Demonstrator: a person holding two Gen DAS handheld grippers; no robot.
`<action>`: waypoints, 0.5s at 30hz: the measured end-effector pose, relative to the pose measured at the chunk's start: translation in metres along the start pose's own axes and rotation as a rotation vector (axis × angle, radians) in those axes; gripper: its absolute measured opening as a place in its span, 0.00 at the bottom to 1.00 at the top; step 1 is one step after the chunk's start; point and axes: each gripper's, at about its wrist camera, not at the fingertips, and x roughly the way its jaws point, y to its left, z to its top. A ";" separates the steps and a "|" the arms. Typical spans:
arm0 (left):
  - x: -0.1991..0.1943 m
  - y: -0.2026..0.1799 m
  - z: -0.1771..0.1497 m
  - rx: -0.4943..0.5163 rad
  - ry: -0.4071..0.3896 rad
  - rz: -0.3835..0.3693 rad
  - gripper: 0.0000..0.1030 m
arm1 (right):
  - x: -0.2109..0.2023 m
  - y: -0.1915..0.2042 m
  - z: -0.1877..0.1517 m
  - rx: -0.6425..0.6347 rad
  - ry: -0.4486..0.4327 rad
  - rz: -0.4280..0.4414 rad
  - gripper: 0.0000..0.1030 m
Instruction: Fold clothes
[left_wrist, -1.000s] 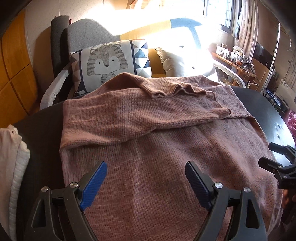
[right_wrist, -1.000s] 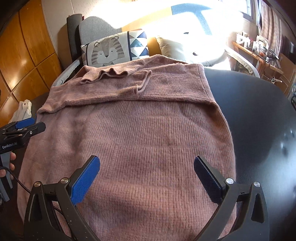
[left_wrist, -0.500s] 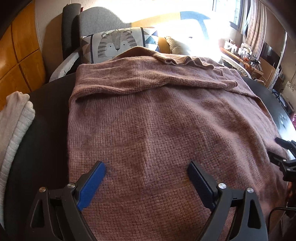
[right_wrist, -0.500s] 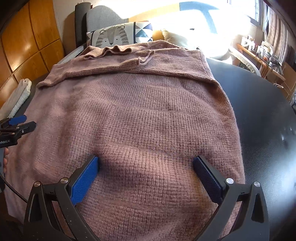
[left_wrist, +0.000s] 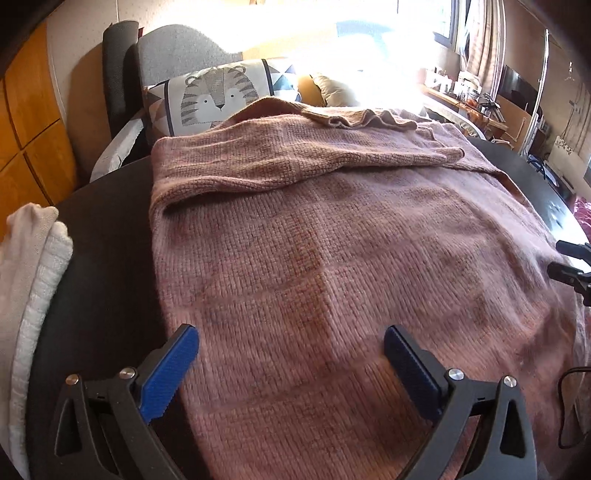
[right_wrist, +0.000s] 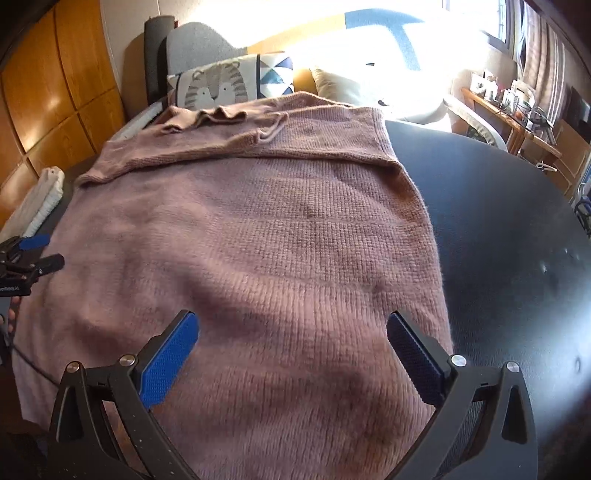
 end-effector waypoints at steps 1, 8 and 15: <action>-0.008 -0.006 -0.008 0.008 -0.006 -0.017 1.00 | -0.007 0.000 -0.007 -0.001 -0.006 0.003 1.00; -0.031 -0.024 -0.059 0.033 -0.017 -0.045 1.00 | -0.014 0.000 -0.056 -0.111 -0.001 0.011 1.00; -0.040 -0.003 -0.077 0.030 -0.064 -0.038 1.00 | -0.020 -0.024 -0.074 -0.146 -0.064 0.046 1.00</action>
